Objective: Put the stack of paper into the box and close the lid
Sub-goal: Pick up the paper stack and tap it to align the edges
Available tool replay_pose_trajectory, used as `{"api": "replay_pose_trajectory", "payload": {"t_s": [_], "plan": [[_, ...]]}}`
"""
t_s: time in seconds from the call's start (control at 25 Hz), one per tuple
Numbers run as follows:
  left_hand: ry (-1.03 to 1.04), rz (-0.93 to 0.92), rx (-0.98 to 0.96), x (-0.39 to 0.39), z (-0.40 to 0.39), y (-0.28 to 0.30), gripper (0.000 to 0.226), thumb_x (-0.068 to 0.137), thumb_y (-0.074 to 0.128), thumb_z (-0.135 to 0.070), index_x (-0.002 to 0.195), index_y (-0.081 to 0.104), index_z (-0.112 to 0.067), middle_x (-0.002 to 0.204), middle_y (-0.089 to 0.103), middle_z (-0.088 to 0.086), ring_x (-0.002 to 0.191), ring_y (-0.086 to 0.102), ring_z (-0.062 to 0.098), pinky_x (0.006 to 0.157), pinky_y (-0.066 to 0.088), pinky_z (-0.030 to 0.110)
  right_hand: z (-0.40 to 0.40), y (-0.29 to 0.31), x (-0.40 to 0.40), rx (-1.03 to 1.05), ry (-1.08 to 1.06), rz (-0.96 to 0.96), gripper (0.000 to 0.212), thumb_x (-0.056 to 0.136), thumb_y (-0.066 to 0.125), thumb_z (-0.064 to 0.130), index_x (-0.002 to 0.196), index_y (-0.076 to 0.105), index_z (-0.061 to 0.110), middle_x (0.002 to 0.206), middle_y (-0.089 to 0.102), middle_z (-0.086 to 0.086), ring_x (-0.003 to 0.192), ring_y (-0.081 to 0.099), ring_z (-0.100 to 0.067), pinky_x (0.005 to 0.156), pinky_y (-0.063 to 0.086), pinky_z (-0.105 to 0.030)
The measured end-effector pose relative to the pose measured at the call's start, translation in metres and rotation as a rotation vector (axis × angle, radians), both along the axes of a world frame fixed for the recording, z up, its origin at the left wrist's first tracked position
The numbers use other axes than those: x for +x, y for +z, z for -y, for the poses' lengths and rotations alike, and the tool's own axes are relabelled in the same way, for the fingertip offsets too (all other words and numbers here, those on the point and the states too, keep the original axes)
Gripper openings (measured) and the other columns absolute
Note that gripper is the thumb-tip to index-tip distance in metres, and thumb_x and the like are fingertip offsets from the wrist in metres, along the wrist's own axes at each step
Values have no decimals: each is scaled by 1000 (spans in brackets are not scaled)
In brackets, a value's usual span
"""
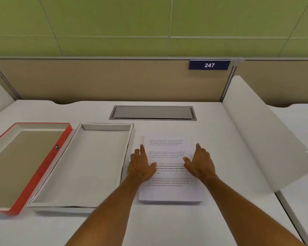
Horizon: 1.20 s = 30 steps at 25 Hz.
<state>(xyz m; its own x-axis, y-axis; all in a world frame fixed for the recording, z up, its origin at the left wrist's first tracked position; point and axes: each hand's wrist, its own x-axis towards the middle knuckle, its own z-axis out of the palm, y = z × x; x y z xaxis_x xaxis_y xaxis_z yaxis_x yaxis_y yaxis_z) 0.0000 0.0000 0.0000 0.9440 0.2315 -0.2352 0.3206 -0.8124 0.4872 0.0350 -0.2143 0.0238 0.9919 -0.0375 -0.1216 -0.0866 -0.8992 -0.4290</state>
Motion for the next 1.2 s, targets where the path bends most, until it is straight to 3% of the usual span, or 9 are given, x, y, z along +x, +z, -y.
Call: {"api": "replay_pose_trajectory", "payload": {"t_s": [0.12,0.24,0.36,0.48,0.64,0.8,0.92,1.0,1.2], "plan": [[75,-35,-63,8,-1,-4,90,86,59,-47,152,12,-9,151,31,19,140,28,37,112,32,45,-2,-10,5,148,-122,-133,62,85,62,37,133,45,2,132,56,-19,121,53,-35,93,47,-40],[140,-47,-116,15,-3,-6,79,84,62,-44,146,27,-10,140,42,19,130,42,36,103,42,45,-4,-14,11,236,-197,-234,55,83,67,36,124,52,3,126,60,-17,113,59,-34,82,46,-33],[241,-49,-226,22,-7,-5,60,83,64,-36,131,42,-8,126,55,15,112,59,32,87,55,41,-1,-15,24,352,-266,-301,54,78,73,36,117,56,3,120,63,-17,107,62,-35,92,54,-43],[315,-42,-327,29,-11,-4,39,83,63,-29,113,51,-6,108,65,9,89,66,23,69,57,33,5,-16,36,518,-311,-378,54,74,77,29,115,58,-1,116,66,-19,100,66,-38,88,57,-50],[380,-64,-471,37,-18,-7,30,84,63,-28,99,64,-3,96,72,10,78,70,22,67,61,35,8,-17,42,639,-310,-459,51,75,77,23,115,59,-4,112,69,-22,94,70,-39,83,59,-53],[363,-80,-494,42,-22,-6,24,84,64,-29,92,66,-7,80,70,2,70,68,17,60,58,29,8,-19,44,672,-302,-417,47,74,78,22,111,61,-2,107,70,-20,92,71,-38,82,59,-53],[342,-70,-505,45,-23,-4,18,86,63,-30,84,64,-13,75,68,-3,66,67,15,54,55,26,10,-20,47,738,-292,-408,32,75,79,17,97,63,0,105,72,-22,90,71,-38,82,60,-52],[353,-66,-565,44,-24,-4,16,88,64,-29,77,59,-18,75,67,-4,65,67,13,49,50,22,11,-19,48,783,-290,-417,28,76,79,14,95,65,0,103,73,-22,88,72,-39,81,60,-51],[375,-77,-648,44,-28,-7,17,85,67,-24,73,58,-16,84,72,2,75,70,19,56,52,27,15,-14,51,852,-284,-467,27,80,74,8,102,65,-5,101,74,-24,90,72,-41,79,58,-43]]}}
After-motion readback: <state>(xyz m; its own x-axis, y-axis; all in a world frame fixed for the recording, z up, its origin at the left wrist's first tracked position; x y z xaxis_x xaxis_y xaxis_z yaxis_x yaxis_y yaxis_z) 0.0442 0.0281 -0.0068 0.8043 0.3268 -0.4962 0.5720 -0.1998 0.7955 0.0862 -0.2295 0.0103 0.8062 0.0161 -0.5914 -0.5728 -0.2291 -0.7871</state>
